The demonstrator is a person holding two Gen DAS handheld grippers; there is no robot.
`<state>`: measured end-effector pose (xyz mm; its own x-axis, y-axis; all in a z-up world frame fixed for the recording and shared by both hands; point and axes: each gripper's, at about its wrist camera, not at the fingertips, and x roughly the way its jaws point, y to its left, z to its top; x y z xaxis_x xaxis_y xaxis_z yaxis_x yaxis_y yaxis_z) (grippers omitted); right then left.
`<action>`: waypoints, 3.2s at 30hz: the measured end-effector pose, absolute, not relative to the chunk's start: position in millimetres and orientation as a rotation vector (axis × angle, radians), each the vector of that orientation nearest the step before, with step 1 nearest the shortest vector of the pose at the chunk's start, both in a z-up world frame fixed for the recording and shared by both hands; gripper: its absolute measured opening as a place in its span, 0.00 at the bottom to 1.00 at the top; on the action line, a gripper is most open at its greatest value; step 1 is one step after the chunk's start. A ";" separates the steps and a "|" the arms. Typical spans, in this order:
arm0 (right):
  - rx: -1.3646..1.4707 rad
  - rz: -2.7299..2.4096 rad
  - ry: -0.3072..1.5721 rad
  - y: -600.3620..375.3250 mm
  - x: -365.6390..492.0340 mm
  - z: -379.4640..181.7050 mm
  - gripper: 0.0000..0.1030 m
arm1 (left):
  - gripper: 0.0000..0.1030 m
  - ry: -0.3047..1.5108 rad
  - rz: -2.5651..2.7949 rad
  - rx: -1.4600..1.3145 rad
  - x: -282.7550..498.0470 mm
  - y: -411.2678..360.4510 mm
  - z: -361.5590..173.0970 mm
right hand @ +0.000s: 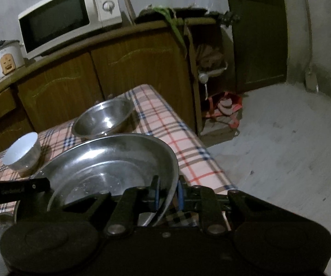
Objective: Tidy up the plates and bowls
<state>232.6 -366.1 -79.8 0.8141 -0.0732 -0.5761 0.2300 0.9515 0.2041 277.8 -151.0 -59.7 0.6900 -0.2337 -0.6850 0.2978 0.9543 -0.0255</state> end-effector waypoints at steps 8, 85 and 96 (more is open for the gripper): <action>0.270 -0.176 0.535 -366.8 194.2 -50.0 0.20 | 0.20 0.689 -0.307 0.102 247.2 -151.9 -31.7; 0.108 0.168 0.580 -178.0 161.7 -39.8 0.20 | 0.21 0.682 0.032 0.034 160.4 27.7 -31.0; 0.110 0.201 0.640 -160.1 183.6 -71.3 0.20 | 0.21 0.724 0.045 0.037 172.4 45.7 -60.1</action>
<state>183.6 -160.1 -71.3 0.7836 0.2196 -0.5812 -0.1519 0.9748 0.1634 172.4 45.7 -60.1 0.7485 0.0543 -0.6609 -0.0285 0.9984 0.0498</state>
